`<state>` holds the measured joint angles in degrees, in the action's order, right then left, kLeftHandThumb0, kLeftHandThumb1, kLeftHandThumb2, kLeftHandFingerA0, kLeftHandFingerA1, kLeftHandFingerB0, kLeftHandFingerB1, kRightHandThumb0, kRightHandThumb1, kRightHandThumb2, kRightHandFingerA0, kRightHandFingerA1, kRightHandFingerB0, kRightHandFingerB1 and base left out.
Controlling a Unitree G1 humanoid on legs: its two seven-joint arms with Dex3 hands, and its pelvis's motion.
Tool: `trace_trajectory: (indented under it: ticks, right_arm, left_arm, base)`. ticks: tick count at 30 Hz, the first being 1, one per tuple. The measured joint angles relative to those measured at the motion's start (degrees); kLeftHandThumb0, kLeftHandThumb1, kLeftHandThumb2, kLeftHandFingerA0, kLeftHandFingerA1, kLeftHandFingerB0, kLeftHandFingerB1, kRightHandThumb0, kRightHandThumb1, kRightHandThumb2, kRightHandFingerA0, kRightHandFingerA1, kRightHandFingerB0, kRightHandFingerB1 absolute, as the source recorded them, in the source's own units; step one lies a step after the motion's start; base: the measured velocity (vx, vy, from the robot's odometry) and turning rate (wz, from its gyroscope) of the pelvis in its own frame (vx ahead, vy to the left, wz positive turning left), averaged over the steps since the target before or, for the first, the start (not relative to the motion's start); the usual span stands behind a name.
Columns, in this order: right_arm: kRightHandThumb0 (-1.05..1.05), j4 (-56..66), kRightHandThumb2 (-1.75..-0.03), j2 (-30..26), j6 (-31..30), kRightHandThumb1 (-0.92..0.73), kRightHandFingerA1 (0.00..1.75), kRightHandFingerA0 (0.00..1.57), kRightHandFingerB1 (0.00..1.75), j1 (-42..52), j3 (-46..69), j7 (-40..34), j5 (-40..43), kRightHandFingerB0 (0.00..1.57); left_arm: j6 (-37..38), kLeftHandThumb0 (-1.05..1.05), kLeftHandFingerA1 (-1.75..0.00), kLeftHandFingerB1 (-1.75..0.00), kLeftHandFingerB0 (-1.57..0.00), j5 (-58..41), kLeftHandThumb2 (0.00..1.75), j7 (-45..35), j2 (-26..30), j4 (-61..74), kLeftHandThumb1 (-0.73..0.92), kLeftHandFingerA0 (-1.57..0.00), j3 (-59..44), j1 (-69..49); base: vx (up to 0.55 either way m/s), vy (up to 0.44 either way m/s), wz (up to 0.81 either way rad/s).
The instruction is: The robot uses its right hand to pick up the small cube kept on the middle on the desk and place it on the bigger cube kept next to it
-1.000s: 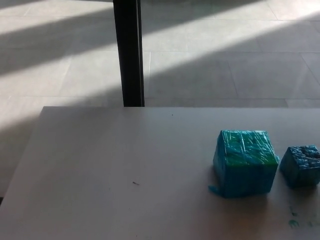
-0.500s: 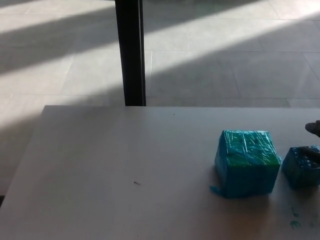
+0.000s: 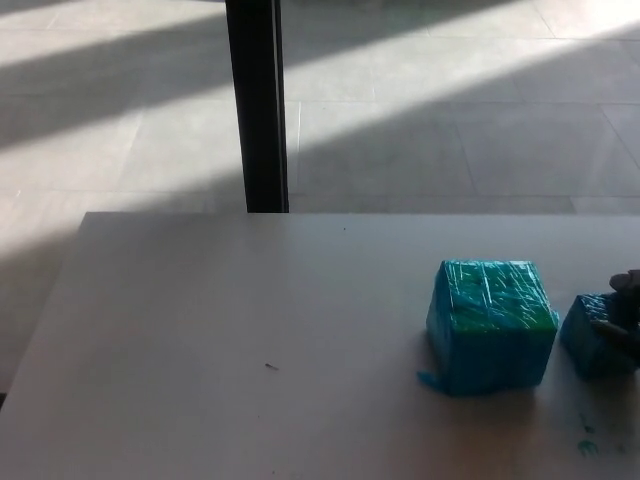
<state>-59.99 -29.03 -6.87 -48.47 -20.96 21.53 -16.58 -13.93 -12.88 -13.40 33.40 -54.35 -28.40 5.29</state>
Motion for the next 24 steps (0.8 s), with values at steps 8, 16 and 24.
trace_trajectory:
  ticks: [8, 16, 24]
  right_arm:
    - [-0.97, -0.6, -0.93, 2.2, 1.5, -0.58, 0.49, 0.18, 0.00, -0.3, 0.3, -1.7, -1.6, 0.00]
    - [-0.79, -0.3, -0.59, 3.0, 2.7, -0.62, 0.47, 0.14, 0.00, -0.8, -1.4, -2.6, -3.8, 0.00]
    - [-0.48, 0.0, -0.82, 3.0, 3.7, -0.50, 0.96, 0.79, 0.25, -0.6, -6.5, -7.8, -8.7, 0.02]
  left_arm:
    - [0.0, -1.02, -0.62, -0.41, -0.39, -0.2, 0.67, 0.0, 0.0, -1.0, 0.92, -0.41, -0.1, 0.2]
    - [0.0, -1.01, -0.58, -0.42, -0.40, -0.5, 0.68, -0.2, 0.0, -0.1, 0.92, -0.42, 0.3, 0.0]
    - [0.0, -1.01, -0.63, -0.42, -0.40, -0.7, 0.69, -0.2, 0.1, -1.0, 0.92, -0.43, 0.5, 0.3]
  base:
    - [0.00, 0.000, 0.00]
    - [0.00, 0.000, 0.00]
    - [0.00, 0.000, 0.00]
